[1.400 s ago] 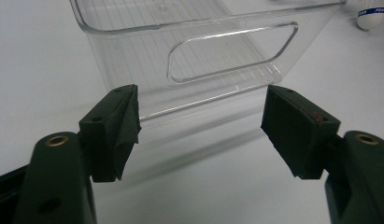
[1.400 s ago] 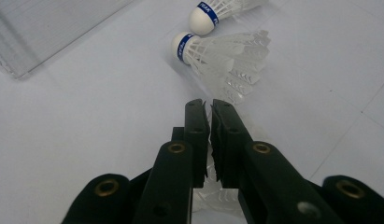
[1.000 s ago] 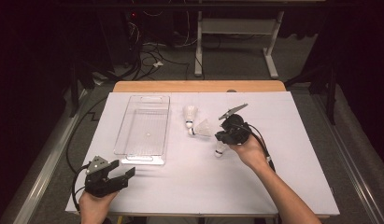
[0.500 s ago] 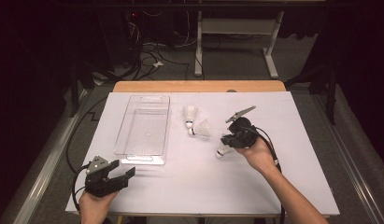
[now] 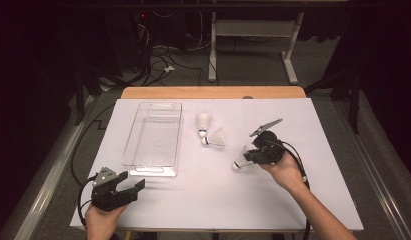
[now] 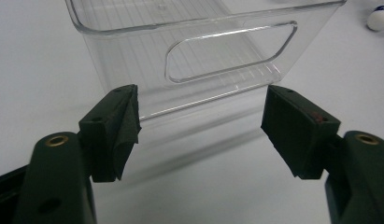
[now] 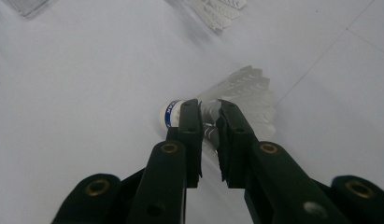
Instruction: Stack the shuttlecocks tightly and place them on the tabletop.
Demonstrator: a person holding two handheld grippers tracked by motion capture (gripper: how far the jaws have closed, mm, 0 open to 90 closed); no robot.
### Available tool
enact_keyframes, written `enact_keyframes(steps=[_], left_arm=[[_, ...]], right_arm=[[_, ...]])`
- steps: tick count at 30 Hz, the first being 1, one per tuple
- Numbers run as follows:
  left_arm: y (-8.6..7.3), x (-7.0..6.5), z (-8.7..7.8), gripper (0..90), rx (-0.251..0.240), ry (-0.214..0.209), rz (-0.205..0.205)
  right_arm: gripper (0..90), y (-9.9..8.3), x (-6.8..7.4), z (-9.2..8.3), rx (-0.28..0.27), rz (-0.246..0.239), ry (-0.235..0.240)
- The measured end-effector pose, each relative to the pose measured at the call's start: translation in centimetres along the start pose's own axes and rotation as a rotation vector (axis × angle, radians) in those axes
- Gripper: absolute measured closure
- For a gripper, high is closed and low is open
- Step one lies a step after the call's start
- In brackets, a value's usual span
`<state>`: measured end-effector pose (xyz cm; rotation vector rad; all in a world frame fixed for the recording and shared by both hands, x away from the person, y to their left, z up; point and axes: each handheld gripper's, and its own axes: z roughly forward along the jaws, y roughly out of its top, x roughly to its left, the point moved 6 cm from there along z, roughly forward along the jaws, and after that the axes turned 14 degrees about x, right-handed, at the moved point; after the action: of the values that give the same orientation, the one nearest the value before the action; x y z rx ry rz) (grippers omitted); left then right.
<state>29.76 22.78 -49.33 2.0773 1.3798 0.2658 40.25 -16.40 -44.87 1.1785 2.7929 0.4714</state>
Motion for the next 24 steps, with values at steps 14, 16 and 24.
enact_keyframes(steps=[14, 16, 24], left_arm=[[0.0, 0.0, 0.0, 28.7, 0.002, -0.001, 0.001], [0.0, 0.0, 0.0, 28.8, 0.002, -0.001, 0.001], [0.0, 0.0, 0.0, 28.8, 0.003, 0.0, 0.002]], right_arm=[[81.4, -1.7, 0.0, 0.6, 0.015, 0.008, 0.028], [81.7, -1.8, 0.1, 0.8, 0.016, 0.004, 0.033], [89.3, -2.1, 0.4, 1.0, 0.023, -0.014, 0.043]])
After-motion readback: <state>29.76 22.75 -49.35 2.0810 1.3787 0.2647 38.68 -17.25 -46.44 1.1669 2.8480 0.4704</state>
